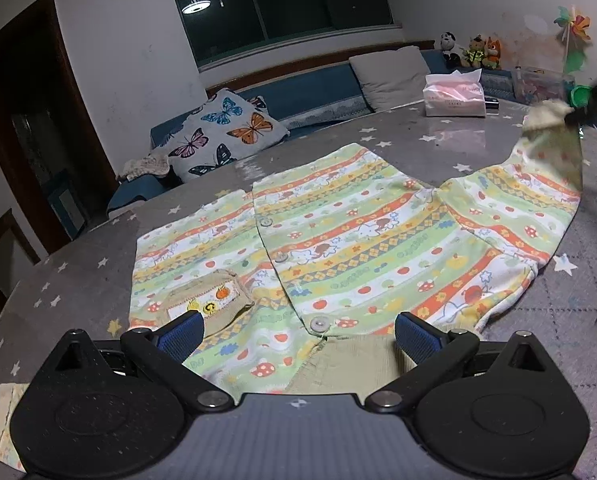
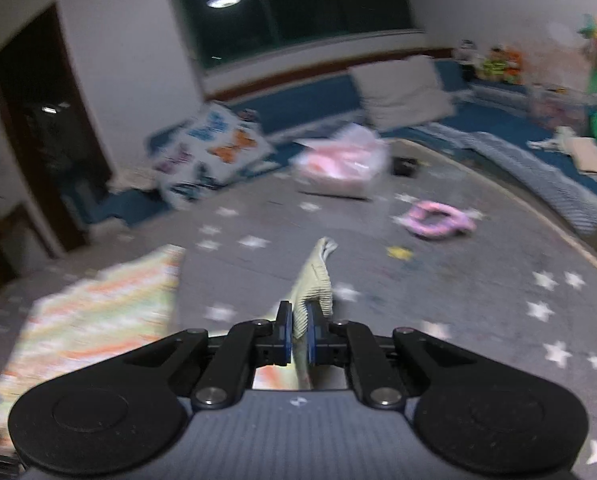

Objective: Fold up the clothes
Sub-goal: 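Grasp the shirt hem with the right tool and lift it toward the collar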

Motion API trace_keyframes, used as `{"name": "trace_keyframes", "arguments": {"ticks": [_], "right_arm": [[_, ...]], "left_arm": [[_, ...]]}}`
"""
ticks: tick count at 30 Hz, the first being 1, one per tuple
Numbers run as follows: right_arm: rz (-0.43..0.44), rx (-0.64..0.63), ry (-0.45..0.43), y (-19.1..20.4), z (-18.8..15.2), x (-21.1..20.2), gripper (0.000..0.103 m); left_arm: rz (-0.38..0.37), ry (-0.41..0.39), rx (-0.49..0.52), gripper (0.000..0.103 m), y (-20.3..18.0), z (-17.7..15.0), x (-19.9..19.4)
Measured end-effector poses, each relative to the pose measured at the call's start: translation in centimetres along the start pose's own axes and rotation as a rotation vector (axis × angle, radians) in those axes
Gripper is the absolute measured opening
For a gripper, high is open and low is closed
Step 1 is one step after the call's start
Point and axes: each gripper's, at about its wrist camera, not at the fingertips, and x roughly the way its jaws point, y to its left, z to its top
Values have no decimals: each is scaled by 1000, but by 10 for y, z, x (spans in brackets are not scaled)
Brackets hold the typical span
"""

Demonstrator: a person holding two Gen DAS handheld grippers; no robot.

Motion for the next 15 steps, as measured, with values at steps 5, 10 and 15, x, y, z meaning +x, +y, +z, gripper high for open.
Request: {"name": "trace_keyframes", "arguments": {"ticks": [5, 10, 15], "right_arm": [[155, -47, -12, 48, 13, -20, 7], [294, -135, 6, 115, 13, -26, 7], [374, -191, 43, 169, 1, -18, 6]], "left_arm": [[2, -7, -23, 103, 9, -5, -5], [17, -20, -55, 103, 24, -11, -13], [30, -29, -88, 103, 39, -19, -20]]}}
